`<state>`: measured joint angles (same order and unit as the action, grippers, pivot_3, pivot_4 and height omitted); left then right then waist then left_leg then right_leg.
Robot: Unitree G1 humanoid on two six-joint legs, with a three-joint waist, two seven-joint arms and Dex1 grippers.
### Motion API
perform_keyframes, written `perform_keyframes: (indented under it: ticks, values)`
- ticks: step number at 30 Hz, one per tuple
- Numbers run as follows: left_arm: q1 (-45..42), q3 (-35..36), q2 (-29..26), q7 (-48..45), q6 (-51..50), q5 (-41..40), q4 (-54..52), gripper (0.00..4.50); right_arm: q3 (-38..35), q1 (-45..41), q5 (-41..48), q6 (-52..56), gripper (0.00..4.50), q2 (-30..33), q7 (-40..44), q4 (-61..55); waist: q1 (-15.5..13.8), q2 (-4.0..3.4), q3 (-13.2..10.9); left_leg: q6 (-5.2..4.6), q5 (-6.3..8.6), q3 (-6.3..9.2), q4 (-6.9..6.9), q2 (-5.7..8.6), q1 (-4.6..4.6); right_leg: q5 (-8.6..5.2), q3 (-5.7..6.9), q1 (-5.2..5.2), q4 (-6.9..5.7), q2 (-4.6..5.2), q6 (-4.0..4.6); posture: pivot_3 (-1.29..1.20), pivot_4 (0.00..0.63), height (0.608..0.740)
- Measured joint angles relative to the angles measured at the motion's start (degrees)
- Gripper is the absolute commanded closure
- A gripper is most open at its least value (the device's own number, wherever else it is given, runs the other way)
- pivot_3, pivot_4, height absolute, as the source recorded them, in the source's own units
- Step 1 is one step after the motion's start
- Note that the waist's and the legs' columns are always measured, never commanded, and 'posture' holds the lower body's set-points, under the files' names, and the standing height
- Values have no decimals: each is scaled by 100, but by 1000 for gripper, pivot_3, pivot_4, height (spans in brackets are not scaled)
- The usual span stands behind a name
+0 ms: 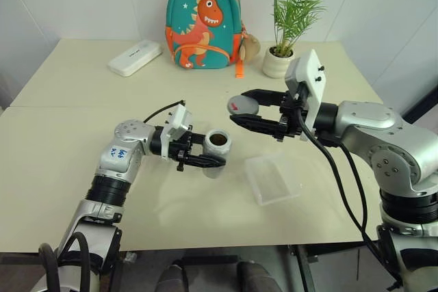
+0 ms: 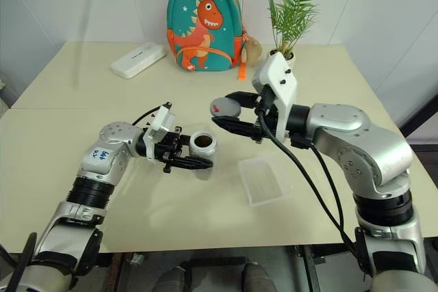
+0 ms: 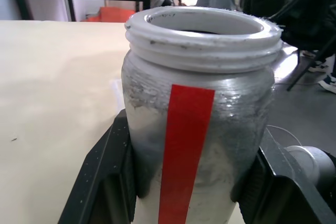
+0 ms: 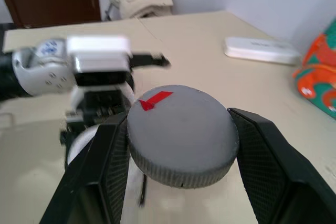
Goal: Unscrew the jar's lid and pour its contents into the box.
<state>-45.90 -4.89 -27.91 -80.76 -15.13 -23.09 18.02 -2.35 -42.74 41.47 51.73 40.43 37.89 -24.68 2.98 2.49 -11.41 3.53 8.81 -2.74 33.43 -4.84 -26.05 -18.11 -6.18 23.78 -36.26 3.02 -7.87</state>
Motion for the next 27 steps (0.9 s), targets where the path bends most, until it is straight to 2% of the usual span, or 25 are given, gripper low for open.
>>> perform_keyframes:
  ticks: [3, 6, 10, 13, 16, 17, 18, 27]
  values:
    - [-30, 253, -247, 76, -77, -23, 8, 2573, -487, 578, -68, 116, 1982, 377, -125, -18, -11, 0, 0, 0, 0, 0, 0, 0, 0, 0, -1, 0, 2, 0, 0, 0, 150, 740]
    - [-132, 371, -334, 150, -84, -26, 38, 2573, -1081, 1534, -179, 205, 1982, 522, -381, -190, -66, 0, 0, 0, 0, 4, 4, 0, 0, 0, 3, -4, 6, 0, 0, 0, 150, 740]
    - [-262, 473, -416, 261, -83, -23, 124, 2573, -1710, 2841, -498, 185, 1982, 392, -815, -191, -127, 0, 0, -1, 1, 1, 15, 1, -1, 4, -1, -6, 7, 0, -6, 0, 150, 740]
    - [-351, 495, -403, 277, -67, -22, 200, 2573, -1884, 3427, -754, 42, 1982, 107, -1119, -131, -101, -1, 1, -2, 0, -3, 26, 1, 1, 5, -6, -10, 7, -1, -5, 0, 150, 740]
    - [-384, 473, -312, 276, -32, -20, 321, 2573, -1899, 3718, -1063, -226, 1982, -168, -1407, 97, -87, -1, 1, -9, -4, -5, 38, 1, 3, 4, -10, -16, 11, -1, 11, 0, 150, 740]
    - [-395, 472, -290, 274, -25, -19, 338, 2573, -1916, 3759, -1097, -274, 1982, -246, -1466, 141, -82, -1, 1, -11, -6, -5, 39, 1, 3, -14, -10, -19, 16, -1, 55, 0, 150, 740]
    - [-430, 467, -236, 270, -12, -18, 357, 2573, -1919, 3804, -1124, -319, 1982, -322, -1506, 169, -85, -1, 1, -14, -9, -6, 41, 2, 2, -15, -13, -21, 17, -1, 62, 0, 150, 740]
    - [-535, 422, -89, 261, 131, 11, 529, 2573, -1900, 4002, -1400, -627, 1982, -587, -1681, 473, -96, -2, 1, -19, -13, -6, 44, 2, 3, -10, -14, -25, 18, -1, 60, 0, 150, 740]
